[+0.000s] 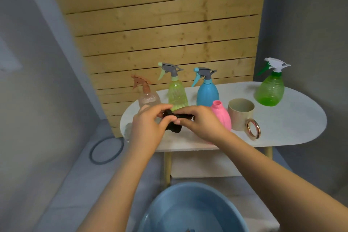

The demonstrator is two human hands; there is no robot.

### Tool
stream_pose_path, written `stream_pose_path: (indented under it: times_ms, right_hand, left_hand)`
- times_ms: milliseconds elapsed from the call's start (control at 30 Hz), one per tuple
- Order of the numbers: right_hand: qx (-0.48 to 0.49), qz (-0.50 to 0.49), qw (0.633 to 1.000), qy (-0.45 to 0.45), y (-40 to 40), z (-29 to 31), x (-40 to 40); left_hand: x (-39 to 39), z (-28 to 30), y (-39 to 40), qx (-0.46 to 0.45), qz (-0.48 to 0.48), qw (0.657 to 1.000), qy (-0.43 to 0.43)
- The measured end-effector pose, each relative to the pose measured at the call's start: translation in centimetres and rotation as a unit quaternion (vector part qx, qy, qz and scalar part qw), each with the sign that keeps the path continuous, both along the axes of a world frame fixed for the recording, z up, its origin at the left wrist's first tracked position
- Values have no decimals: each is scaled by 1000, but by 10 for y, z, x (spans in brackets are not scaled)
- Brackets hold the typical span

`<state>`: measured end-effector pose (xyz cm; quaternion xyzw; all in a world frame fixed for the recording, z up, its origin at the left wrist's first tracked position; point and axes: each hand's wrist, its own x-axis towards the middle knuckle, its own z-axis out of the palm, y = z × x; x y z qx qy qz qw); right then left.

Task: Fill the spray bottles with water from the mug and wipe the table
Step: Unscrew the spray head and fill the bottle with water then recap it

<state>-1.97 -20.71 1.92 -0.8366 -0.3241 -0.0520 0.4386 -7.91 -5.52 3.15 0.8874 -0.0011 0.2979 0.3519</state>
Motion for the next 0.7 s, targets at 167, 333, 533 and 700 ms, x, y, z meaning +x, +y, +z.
stream_pose_path:
  times_ms: [167,333,533,700]
  right_hand:
    - [89,-55,993,51,-12,12,10]
    - [291,-71,948,108,-29,36,15]
    - [419,-128,896,76,-53,60,23]
    - [457,-144,878,14,-63,78,28]
  left_hand:
    - [9,3,2,-101,-27,994,14]
    - [27,-1,-14,-154,-70,985,40]
    - [57,-8,-52,-217,-136,963,82]
    - [69,-18,-70,-230,-156,957,83]
